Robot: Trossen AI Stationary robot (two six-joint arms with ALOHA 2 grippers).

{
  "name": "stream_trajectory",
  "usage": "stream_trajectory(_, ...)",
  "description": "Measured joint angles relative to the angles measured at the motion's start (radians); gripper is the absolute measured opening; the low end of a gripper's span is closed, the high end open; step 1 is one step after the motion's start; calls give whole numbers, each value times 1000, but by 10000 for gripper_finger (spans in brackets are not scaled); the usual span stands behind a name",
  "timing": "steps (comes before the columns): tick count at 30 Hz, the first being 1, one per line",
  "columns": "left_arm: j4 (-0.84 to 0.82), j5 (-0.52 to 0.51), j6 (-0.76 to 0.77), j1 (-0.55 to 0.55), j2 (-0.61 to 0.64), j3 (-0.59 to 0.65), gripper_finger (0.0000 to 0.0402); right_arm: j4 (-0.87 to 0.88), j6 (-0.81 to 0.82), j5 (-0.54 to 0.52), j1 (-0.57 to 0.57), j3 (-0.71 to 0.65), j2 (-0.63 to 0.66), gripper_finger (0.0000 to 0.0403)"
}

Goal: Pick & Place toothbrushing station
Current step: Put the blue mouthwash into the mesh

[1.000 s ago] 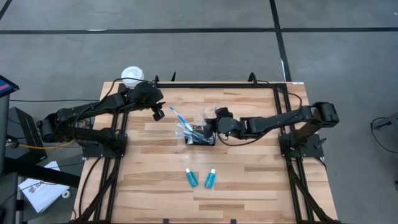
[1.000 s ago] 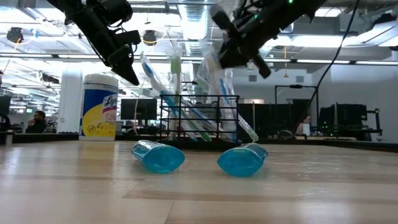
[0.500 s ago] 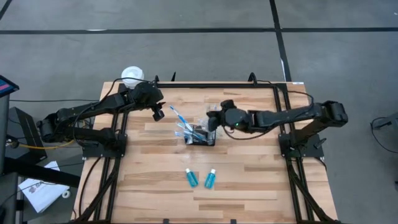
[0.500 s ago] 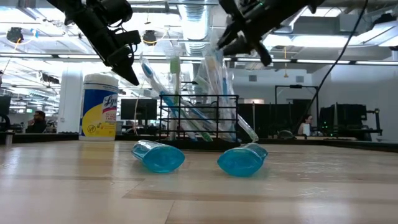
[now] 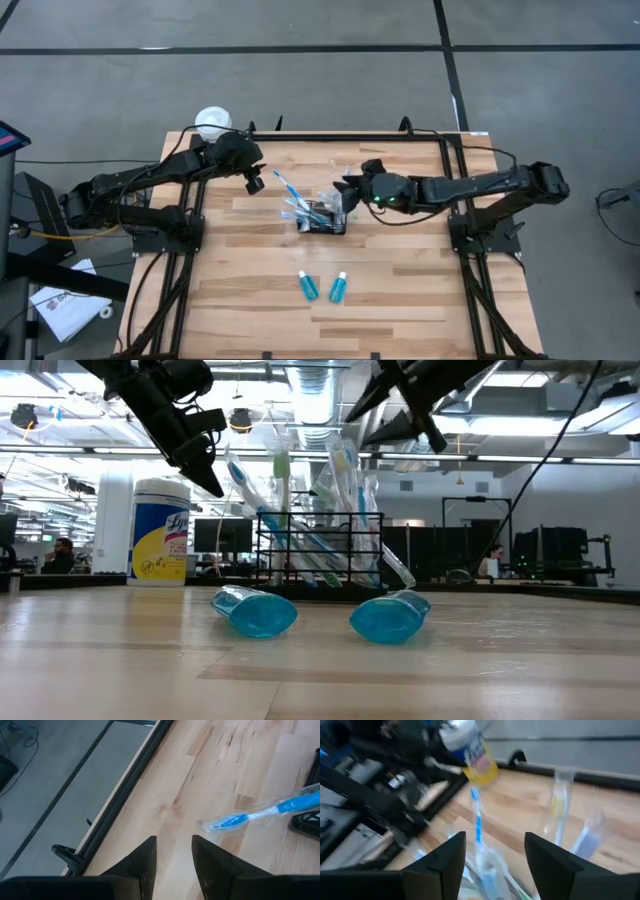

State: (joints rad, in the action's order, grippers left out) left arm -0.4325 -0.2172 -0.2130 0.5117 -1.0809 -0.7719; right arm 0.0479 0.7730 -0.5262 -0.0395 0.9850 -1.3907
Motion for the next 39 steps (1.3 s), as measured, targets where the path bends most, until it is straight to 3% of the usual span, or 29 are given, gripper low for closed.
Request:
stream_trajectory(8,0,23,10,-1,0,0,117,114,7,6,-29,68,107,183)
stream_trajectory(13,2,108,87,-19,0,0,117,340,181,86,-128,155,106,185)
stream_trajectory(19,-41,88,91,-107,0,0,117,515,528,287,-258,247,35,190)
stream_trajectory(24,-125,-17,94,-135,0,0,117,493,820,327,-355,270,-56,200)
stream_trajectory(30,-195,-23,95,-108,1,0,117,317,1134,454,-445,270,-252,202)
stream_trajectory(33,-199,-26,110,-92,1,0,117,221,1245,479,-484,274,-344,205)
stream_trajectory(39,-235,-64,116,-83,1,0,117,276,1340,480,-493,343,-461,215)
